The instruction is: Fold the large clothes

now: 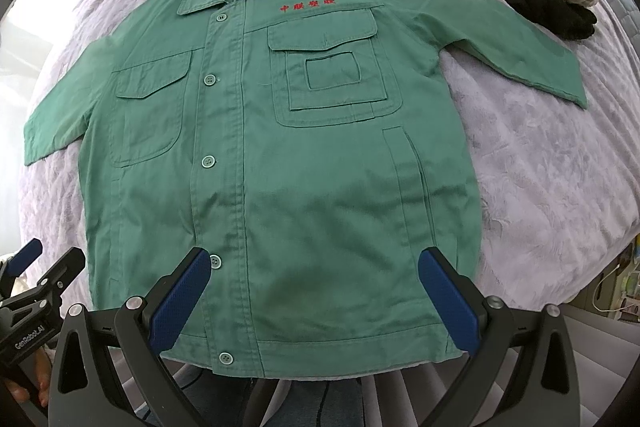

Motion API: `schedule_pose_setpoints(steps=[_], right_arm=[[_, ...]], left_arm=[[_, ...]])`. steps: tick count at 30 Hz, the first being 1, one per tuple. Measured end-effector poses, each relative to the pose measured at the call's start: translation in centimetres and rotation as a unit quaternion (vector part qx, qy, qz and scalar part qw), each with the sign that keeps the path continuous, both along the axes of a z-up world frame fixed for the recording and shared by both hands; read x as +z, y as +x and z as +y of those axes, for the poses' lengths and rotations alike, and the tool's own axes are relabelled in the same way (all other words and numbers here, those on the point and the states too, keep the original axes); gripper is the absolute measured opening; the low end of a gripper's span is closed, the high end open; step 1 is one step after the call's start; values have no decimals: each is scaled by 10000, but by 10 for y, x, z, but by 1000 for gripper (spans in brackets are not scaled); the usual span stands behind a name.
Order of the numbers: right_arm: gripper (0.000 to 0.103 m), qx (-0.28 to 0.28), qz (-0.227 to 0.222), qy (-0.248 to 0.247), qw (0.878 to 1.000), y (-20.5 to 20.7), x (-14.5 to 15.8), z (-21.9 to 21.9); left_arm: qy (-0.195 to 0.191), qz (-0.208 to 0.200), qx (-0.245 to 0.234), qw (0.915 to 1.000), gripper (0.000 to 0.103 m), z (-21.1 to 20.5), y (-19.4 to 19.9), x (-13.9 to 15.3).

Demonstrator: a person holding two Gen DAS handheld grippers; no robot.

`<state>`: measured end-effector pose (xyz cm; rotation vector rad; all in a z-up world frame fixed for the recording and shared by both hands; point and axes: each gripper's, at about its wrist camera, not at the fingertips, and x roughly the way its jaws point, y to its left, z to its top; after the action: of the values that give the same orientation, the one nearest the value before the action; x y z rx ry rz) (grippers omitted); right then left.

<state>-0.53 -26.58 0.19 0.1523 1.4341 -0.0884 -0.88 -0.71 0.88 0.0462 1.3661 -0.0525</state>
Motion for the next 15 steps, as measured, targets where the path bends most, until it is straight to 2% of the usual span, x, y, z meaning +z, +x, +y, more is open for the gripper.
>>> schedule_pose_setpoints(steps=[11, 15], right_arm=[[103, -43, 3, 37, 10000, 0, 1, 0], [103, -53, 17, 49, 10000, 2, 0, -1]], left_arm=[[-51, 192, -27, 9998, 103, 0, 0, -1], [54, 76, -54, 9999, 103, 0, 2, -1]])
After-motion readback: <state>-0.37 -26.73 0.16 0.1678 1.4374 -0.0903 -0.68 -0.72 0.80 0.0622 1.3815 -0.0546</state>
